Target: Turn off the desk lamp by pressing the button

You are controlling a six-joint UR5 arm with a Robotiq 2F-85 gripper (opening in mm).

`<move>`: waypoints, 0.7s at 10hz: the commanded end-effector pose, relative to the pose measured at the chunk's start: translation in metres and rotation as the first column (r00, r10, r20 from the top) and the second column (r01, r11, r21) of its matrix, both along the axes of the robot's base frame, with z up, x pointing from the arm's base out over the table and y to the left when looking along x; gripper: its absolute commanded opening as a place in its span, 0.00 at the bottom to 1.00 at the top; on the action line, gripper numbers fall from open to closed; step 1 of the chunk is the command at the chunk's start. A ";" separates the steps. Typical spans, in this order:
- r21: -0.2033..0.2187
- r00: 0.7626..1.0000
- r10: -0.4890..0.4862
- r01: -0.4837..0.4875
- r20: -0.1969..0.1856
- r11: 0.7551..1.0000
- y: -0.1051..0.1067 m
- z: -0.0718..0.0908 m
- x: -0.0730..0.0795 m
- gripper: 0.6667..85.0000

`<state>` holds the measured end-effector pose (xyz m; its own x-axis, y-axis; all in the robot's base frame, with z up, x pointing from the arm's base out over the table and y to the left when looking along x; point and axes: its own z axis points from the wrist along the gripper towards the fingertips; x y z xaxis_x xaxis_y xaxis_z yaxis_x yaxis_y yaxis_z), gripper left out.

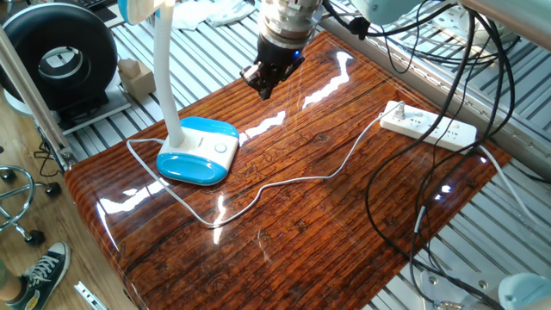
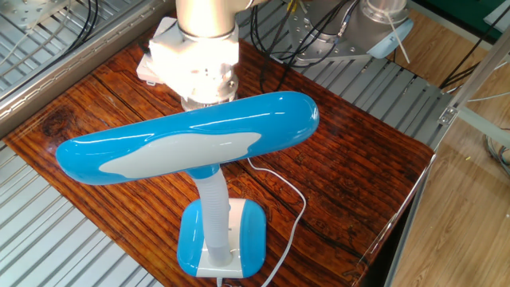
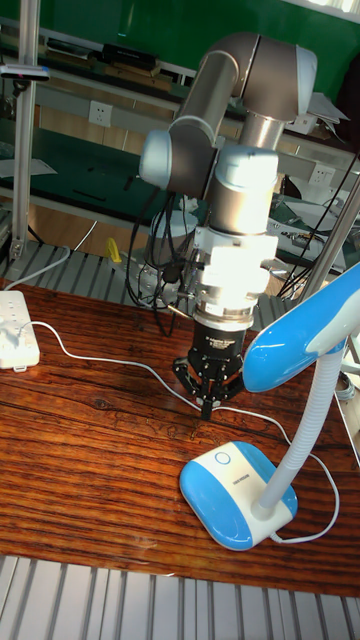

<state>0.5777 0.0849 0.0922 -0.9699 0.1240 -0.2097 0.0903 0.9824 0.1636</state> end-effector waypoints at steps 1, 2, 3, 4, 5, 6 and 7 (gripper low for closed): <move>0.065 0.999 -0.020 0.018 0.026 0.998 0.024 -0.009 0.014 0.01; 0.050 0.999 -0.016 0.015 0.034 0.999 0.025 -0.014 0.017 0.01; 0.042 0.999 -0.014 0.012 0.039 0.999 0.026 -0.019 0.019 0.01; 0.043 0.999 -0.017 0.015 0.040 0.999 0.028 -0.021 0.020 0.01; 0.048 0.999 -0.028 0.026 0.038 0.998 0.030 -0.023 0.021 0.01; 0.050 0.999 -0.028 0.026 0.038 0.998 0.031 -0.025 0.022 0.01; 0.052 0.999 -0.029 0.027 0.034 0.998 0.033 -0.029 0.023 0.01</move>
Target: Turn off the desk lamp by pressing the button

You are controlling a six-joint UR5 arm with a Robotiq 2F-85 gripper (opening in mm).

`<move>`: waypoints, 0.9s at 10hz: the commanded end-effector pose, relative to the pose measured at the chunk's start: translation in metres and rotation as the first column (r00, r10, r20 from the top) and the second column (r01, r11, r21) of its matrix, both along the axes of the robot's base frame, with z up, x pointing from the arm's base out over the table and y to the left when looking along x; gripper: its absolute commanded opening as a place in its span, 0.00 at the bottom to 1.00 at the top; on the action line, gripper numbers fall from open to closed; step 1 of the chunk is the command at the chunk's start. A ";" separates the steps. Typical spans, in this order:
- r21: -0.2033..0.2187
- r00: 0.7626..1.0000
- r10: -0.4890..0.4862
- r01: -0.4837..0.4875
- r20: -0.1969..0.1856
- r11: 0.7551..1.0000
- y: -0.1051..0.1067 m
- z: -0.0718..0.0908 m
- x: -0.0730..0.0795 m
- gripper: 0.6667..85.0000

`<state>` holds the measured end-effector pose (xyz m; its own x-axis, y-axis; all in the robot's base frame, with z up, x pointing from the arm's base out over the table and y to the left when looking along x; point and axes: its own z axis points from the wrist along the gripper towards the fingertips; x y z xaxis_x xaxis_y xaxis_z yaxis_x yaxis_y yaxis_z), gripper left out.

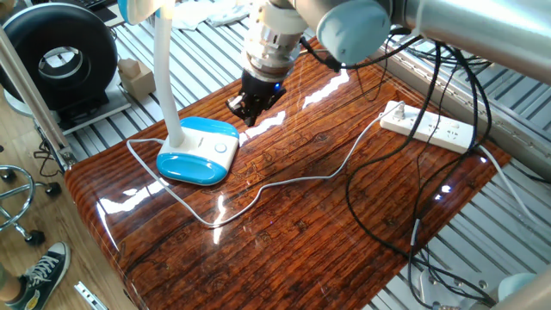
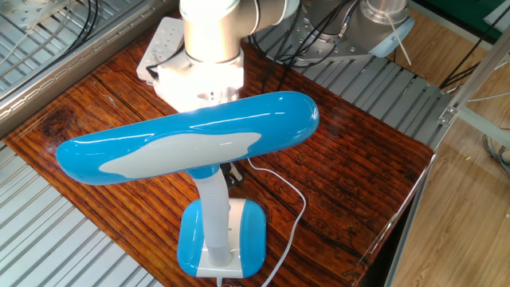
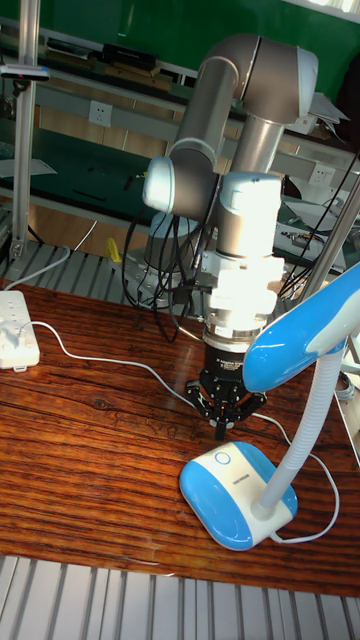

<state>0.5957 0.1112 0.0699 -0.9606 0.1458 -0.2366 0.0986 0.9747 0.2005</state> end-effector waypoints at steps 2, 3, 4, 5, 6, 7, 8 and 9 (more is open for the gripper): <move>0.008 1.000 -0.012 0.012 -0.004 1.000 0.011 -0.014 0.003 0.01; 0.015 1.000 -0.017 0.017 -0.003 1.000 0.015 -0.016 0.003 0.01; 0.017 1.000 -0.017 0.017 -0.002 1.000 0.017 -0.018 0.004 0.01; 0.005 1.000 -0.014 0.014 -0.001 1.000 0.015 -0.020 0.004 0.01; 0.028 0.999 -0.047 0.048 -0.015 0.998 0.018 -0.022 0.003 0.01; 0.031 0.998 -0.054 0.054 -0.021 0.998 0.019 -0.024 0.003 0.01; 0.020 0.999 -0.047 0.047 -0.019 0.999 0.017 -0.026 0.004 0.01; 0.010 0.999 -0.043 0.044 -0.022 0.999 0.015 -0.027 0.003 0.01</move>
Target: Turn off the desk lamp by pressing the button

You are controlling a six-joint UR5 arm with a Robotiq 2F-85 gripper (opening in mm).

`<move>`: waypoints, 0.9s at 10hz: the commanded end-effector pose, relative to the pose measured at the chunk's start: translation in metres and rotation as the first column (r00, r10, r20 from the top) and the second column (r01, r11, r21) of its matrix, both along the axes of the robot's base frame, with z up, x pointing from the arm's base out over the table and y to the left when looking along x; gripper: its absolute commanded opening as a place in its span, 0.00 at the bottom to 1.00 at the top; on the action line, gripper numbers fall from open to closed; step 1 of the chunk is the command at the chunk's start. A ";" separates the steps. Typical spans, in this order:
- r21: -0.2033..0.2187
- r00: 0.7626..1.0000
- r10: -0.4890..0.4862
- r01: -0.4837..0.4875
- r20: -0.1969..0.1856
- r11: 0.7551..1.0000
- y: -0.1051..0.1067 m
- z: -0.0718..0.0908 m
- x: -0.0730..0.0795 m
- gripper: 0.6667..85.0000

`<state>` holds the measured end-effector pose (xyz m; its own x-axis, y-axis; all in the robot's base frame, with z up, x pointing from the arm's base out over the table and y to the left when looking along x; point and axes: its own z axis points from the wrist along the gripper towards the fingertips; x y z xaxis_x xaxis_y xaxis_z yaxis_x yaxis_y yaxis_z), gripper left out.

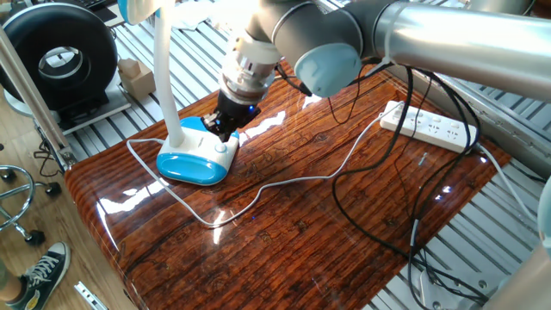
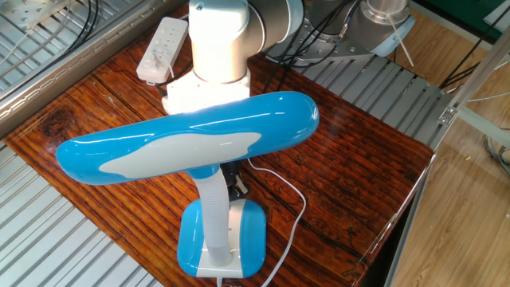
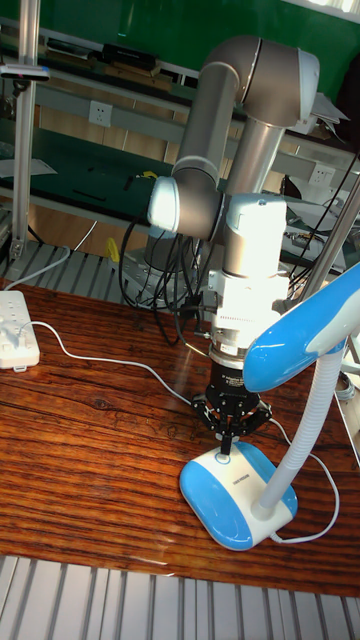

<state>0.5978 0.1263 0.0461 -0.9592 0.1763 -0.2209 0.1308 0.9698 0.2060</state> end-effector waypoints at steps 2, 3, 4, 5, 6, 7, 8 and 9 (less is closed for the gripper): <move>-0.003 1.000 -0.012 0.012 -0.004 1.000 -0.002 -0.004 0.002 0.01; -0.004 1.000 -0.016 0.016 0.000 1.000 -0.002 -0.005 0.003 0.01; -0.002 1.000 -0.018 0.018 0.001 1.000 -0.002 -0.006 0.005 0.01; -0.001 1.000 -0.018 0.018 0.005 1.000 -0.001 -0.007 0.006 0.01; 0.000 1.000 -0.020 0.020 0.008 1.000 -0.001 -0.006 0.007 0.01; 0.001 1.000 -0.024 0.024 0.011 1.000 -0.001 -0.006 0.008 0.01; -0.001 1.000 -0.025 0.025 0.017 1.000 -0.001 -0.006 0.011 0.01; -0.002 1.000 -0.026 0.026 0.017 1.000 -0.001 -0.007 0.012 0.01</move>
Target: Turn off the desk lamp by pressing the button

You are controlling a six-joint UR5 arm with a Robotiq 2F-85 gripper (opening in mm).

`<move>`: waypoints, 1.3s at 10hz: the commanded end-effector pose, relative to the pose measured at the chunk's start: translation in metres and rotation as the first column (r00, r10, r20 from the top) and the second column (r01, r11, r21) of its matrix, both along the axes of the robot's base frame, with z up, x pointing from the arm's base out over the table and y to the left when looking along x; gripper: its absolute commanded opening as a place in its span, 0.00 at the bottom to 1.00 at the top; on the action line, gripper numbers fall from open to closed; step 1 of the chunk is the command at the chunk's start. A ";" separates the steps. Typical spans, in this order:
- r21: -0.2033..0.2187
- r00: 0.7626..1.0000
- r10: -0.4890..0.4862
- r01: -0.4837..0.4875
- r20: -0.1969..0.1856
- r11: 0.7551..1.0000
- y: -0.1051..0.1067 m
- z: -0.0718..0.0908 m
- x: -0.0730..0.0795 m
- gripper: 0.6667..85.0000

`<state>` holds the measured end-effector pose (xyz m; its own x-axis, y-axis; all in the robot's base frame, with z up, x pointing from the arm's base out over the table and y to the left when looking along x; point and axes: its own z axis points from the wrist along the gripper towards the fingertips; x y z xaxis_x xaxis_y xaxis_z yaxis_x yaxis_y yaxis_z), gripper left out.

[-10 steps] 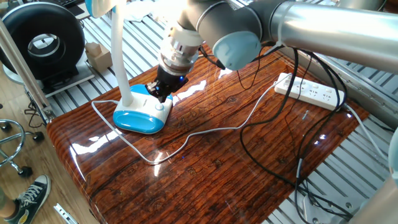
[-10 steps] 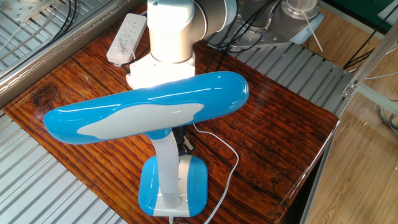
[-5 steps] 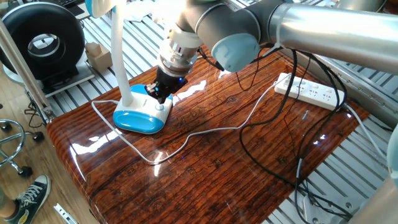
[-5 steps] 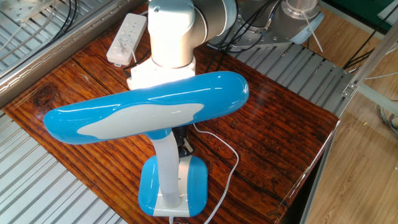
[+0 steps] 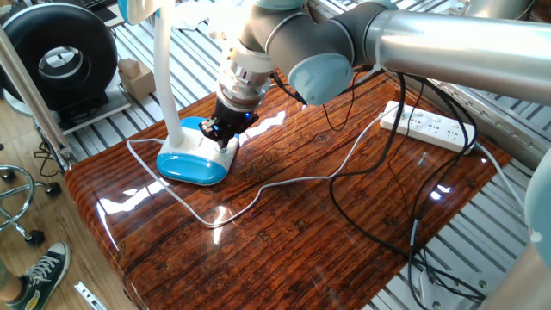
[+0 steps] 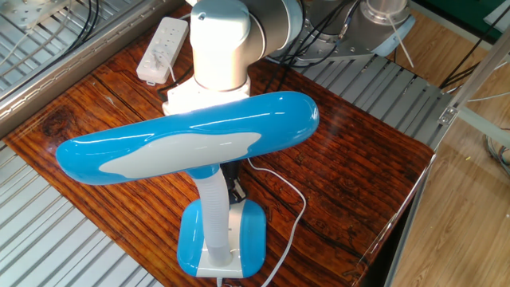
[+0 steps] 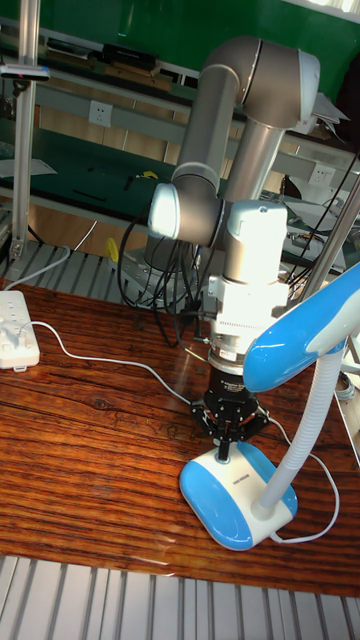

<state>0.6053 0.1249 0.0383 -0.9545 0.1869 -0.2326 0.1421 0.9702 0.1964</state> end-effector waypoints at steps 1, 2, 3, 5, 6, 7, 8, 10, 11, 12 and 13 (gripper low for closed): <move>0.008 1.000 -0.012 0.012 0.007 1.000 0.001 0.000 0.006 0.01; 0.008 1.000 -0.013 0.013 0.008 1.000 0.001 -0.001 0.007 0.01; 0.008 1.000 -0.013 0.013 0.008 1.000 0.001 -0.002 0.007 0.01; 0.010 1.000 -0.015 0.015 0.012 1.000 0.001 -0.002 0.009 0.01; 0.007 1.000 -0.016 0.016 0.011 1.000 0.001 -0.001 0.010 0.01; 0.003 1.000 -0.019 0.019 0.012 1.000 0.000 -0.001 0.010 0.01; 0.002 1.000 -0.020 0.020 0.018 1.000 0.000 0.000 0.012 0.01; -0.007 1.000 -0.021 0.021 0.023 1.000 -0.002 0.002 0.012 0.01; -0.003 0.999 -0.024 0.024 0.027 1.000 0.000 0.001 0.012 0.01; -0.007 0.999 -0.028 0.029 0.036 1.000 0.001 0.000 0.012 0.01; -0.005 0.999 -0.033 0.033 0.035 0.999 0.002 -0.001 0.011 0.01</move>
<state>0.6153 0.1252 0.0369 -0.9449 0.1990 -0.2599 0.1530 0.9704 0.1869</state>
